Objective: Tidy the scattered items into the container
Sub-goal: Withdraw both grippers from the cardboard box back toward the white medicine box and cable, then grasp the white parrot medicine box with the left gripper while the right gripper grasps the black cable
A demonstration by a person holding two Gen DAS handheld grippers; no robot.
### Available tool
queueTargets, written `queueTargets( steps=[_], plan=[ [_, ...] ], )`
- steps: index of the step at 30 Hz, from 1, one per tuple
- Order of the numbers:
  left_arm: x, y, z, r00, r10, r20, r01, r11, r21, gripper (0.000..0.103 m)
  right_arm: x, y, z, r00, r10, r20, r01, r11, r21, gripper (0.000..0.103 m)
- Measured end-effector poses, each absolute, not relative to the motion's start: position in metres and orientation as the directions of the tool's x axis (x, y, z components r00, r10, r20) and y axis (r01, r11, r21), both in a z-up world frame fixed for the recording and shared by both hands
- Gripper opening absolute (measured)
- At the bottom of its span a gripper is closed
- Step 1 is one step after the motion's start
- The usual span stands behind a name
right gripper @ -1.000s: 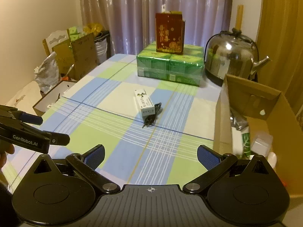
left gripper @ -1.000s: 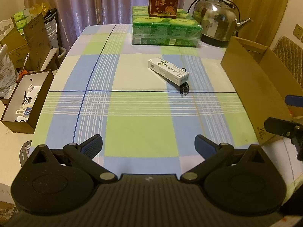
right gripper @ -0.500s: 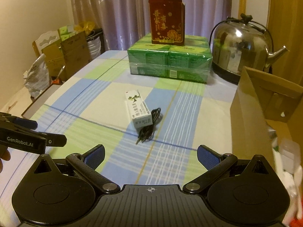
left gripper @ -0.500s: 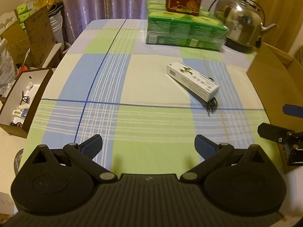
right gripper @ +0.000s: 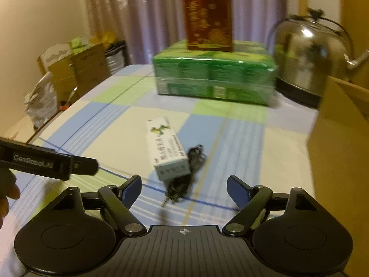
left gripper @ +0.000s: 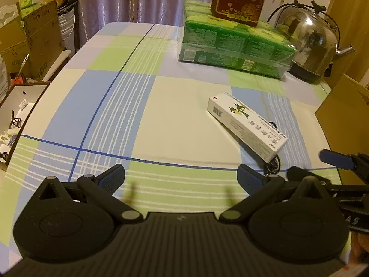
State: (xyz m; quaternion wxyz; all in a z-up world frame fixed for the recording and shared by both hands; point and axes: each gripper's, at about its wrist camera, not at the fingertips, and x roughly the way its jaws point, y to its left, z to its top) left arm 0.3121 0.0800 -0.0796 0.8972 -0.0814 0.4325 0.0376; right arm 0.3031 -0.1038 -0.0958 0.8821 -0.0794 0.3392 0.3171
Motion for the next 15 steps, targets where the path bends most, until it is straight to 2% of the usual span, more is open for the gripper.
queueTargets(
  steps=[4, 6, 8, 10, 15],
  plan=[
    [0.315, 0.089, -0.081, 0.627, 0.021, -0.779, -0.164, 0.981, -0.106, 0.102, 0.312, -0.089, -0.107, 0.573, 0.502, -0.648, -0.621, 0.782, 0.057, 0.068],
    [0.316, 0.095, -0.082, 0.626, 0.029, -0.779, -0.181, 0.978, -0.109, 0.102, 0.316, -0.085, -0.109, 0.579, 0.502, -0.643, -0.620, 0.783, 0.052, 0.060],
    [0.317, 0.099, -0.084, 0.623, 0.029, -0.781, -0.187, 0.976, -0.114, 0.102, 0.315, -0.081, -0.110, 0.587, 0.497, -0.639, -0.628, 0.778, 0.028, 0.046],
    [0.317, 0.102, -0.087, 0.618, 0.032, -0.786, -0.191, 0.975, -0.110, 0.102, 0.312, -0.079, -0.110, 0.591, 0.494, -0.637, -0.633, 0.774, 0.013, 0.037],
    [0.316, 0.107, -0.085, 0.622, 0.032, -0.782, -0.203, 0.972, -0.121, 0.102, 0.295, -0.074, -0.110, 0.547, 0.532, -0.647, -0.664, 0.746, 0.052, 0.036]
  ],
)
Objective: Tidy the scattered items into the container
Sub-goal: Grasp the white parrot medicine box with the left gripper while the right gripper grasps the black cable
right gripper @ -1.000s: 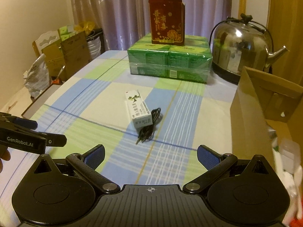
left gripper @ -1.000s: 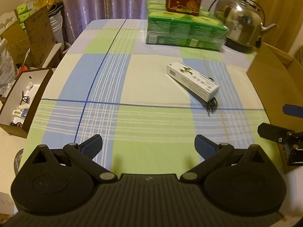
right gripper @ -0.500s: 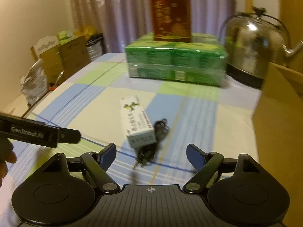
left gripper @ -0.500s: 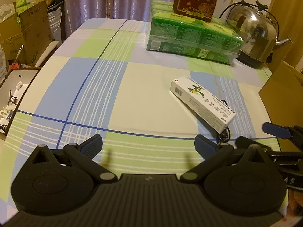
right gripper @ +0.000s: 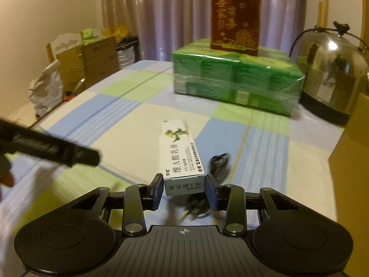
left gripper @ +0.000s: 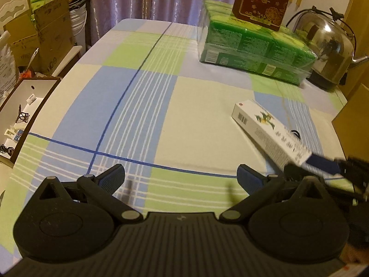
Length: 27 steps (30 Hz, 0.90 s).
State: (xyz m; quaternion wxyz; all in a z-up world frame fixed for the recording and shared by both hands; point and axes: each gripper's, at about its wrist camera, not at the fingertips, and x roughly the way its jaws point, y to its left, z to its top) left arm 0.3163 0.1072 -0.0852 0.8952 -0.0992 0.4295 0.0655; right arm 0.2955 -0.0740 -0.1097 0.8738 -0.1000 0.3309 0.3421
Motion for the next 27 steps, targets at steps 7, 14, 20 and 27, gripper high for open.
queueTargets(
  steps=[7, 14, 20, 27],
  plan=[
    [0.319, 0.099, -0.080, 0.650, -0.013, -0.760, -0.177, 0.970, -0.169, 0.101, 0.273, -0.082, -0.110, 0.522, 0.551, -0.651, -0.709, 0.705, 0.028, 0.061],
    [0.345, 0.051, -0.083, 0.651, -0.084, -0.754, -0.045, 0.988, -0.149, 0.091, 0.284, -0.115, -0.124, 0.561, 0.463, -0.686, -0.610, 0.792, 0.036, 0.061],
    [0.371, 0.025, -0.099, 0.624, -0.094, -0.776, 0.017, 0.994, -0.107, 0.071, 0.293, -0.130, -0.124, 0.570, 0.459, -0.681, -0.586, 0.809, 0.055, 0.061],
    [0.373, 0.026, -0.105, 0.602, -0.068, -0.795, 0.062, 0.997, -0.038, 0.033, 0.305, -0.123, -0.121, 0.586, 0.472, -0.659, -0.574, 0.815, 0.073, 0.060]
  ],
)
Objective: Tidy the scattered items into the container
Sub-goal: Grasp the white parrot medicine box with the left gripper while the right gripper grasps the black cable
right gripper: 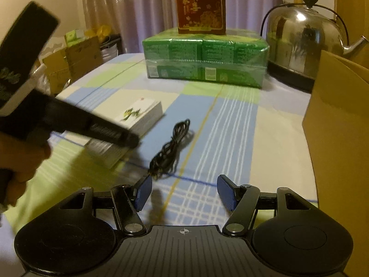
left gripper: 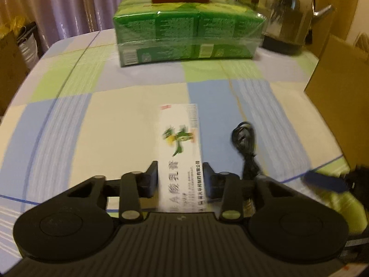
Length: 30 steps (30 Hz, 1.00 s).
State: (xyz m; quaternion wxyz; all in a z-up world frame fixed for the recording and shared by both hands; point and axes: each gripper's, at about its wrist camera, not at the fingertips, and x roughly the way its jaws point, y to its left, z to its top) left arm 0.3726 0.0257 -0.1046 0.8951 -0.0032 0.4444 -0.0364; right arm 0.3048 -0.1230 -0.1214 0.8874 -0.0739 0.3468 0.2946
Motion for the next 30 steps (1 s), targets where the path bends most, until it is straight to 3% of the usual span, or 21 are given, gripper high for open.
queueTargets(
  steps=[9, 11, 12, 14, 18, 22, 30],
  plan=[
    [0.351, 0.061, -0.100, 0.601, -0.030, -0.799, 0.006, 0.999, -0.034, 0.034, 0.331, -0.087, -0.129, 0.601, 0.453, -0.659, -0.554, 0.830, 0.065, 0.046],
    [0.351, 0.059, -0.101, 0.602, -0.024, -0.798, 0.013, 1.000, -0.021, 0.046, 0.334, -0.081, -0.131, 0.615, 0.430, -0.661, -0.546, 0.837, 0.036, 0.041],
    [0.352, 0.058, -0.102, 0.603, -0.026, -0.797, 0.017, 1.000, -0.019, 0.046, 0.334, -0.080, -0.131, 0.619, 0.425, -0.660, -0.543, 0.839, 0.032, 0.038],
    [0.353, 0.058, -0.103, 0.605, -0.033, -0.795, 0.018, 0.999, -0.027, 0.046, 0.334, -0.077, -0.131, 0.620, 0.423, -0.661, -0.546, 0.838, 0.023, 0.016],
    [0.354, 0.059, -0.104, 0.614, -0.035, -0.789, 0.015, 0.999, -0.032, 0.046, 0.327, -0.077, -0.129, 0.616, 0.422, -0.665, -0.562, 0.827, 0.004, 0.013],
    [0.353, 0.061, -0.104, 0.613, -0.031, -0.789, 0.014, 0.999, -0.029, 0.033, 0.314, -0.091, -0.122, 0.599, 0.432, -0.674, -0.554, 0.832, 0.040, 0.013],
    [0.337, 0.050, -0.096, 0.584, -0.087, -0.807, 0.112, 0.993, -0.026, 0.033, 0.273, -0.123, -0.108, 0.592, 0.421, -0.687, -0.523, 0.850, 0.070, 0.013]
  ],
)
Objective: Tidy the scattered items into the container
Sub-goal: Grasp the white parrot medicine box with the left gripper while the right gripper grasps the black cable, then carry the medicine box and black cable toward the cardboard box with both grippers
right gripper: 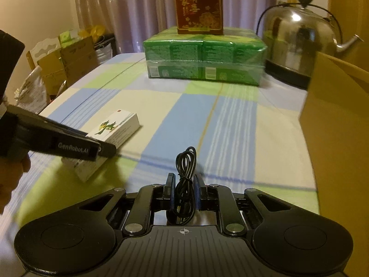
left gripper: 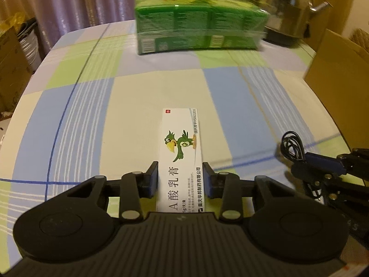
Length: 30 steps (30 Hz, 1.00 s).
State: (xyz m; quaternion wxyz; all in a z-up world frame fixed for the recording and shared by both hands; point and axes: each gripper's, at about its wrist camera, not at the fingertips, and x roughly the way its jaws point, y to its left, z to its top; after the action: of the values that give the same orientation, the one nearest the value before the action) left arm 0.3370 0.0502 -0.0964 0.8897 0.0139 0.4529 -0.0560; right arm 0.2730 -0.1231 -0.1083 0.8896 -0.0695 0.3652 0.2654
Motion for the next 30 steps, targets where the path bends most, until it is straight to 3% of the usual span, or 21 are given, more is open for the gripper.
queueTargets(
  steps=[14, 24, 30],
  plan=[
    [0.253, 0.009, -0.088, 0.515, -0.145, -0.845, 0.222, 0.974, -0.032, 0.036, 0.193, -0.185, -0.101, 0.557, 0.382, -0.737, -0.466, 0.879, 0.102, 0.013],
    [0.258, 0.005, -0.096, 0.544, -0.117, -0.831, 0.210, 0.978, 0.000, 0.042, 0.195, -0.183, -0.107, 0.551, 0.384, -0.741, -0.459, 0.881, 0.115, 0.013],
    [0.263, 0.004, -0.096, 0.535, -0.127, -0.835, 0.220, 0.975, -0.007, 0.038, 0.195, -0.179, -0.114, 0.568, 0.369, -0.736, -0.465, 0.881, 0.084, 0.013]
  ],
)
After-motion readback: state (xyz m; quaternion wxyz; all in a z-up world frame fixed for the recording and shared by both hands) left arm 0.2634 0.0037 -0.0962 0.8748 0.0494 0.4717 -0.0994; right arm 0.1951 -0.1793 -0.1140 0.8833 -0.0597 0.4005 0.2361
